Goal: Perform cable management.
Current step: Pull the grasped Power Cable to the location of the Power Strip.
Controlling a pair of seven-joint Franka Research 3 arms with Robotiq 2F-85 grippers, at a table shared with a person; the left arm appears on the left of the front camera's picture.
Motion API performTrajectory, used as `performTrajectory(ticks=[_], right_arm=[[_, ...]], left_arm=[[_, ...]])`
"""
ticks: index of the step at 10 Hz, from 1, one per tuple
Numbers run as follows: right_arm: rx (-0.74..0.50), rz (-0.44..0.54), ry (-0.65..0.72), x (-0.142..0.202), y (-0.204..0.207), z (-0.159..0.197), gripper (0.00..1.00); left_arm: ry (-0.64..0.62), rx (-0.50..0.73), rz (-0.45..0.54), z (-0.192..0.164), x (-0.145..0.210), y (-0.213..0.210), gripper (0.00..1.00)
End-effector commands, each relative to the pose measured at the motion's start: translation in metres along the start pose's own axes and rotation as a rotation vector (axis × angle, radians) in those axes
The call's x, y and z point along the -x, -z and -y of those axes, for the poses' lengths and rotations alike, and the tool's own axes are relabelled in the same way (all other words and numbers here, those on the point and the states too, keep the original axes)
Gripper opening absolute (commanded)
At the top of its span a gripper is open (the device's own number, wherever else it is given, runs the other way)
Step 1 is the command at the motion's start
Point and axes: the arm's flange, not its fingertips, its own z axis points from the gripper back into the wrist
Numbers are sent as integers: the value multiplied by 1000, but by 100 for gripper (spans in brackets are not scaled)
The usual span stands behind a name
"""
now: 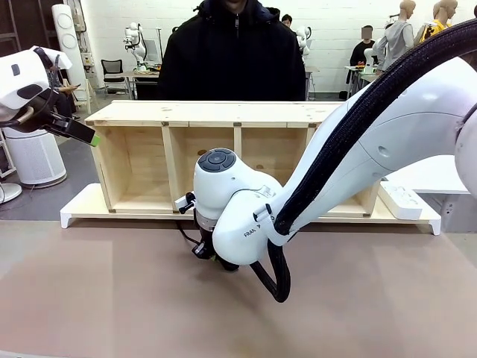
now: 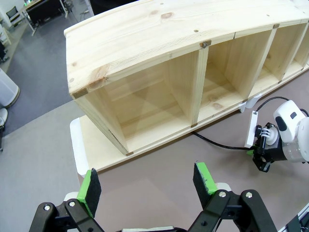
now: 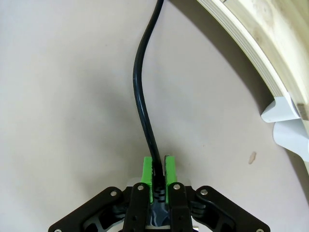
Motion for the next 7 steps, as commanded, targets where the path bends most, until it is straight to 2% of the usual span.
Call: performTrajectory(ticks=[1,5,6,7], right_arm=[[-1,3,-1,0,0,0,0],[-1,3,-1,0,0,0,0],[0,0,0,0,0,0,13],[-4,-5,4,-1,-6,0,12]], left_arm=[[-2,-2,8,-1,0,0,100],[-2,-2,8,-1,0,0,100],[-2,-2,8,-1,0,0,100],[-2,-2,8,-1,0,0,100]])
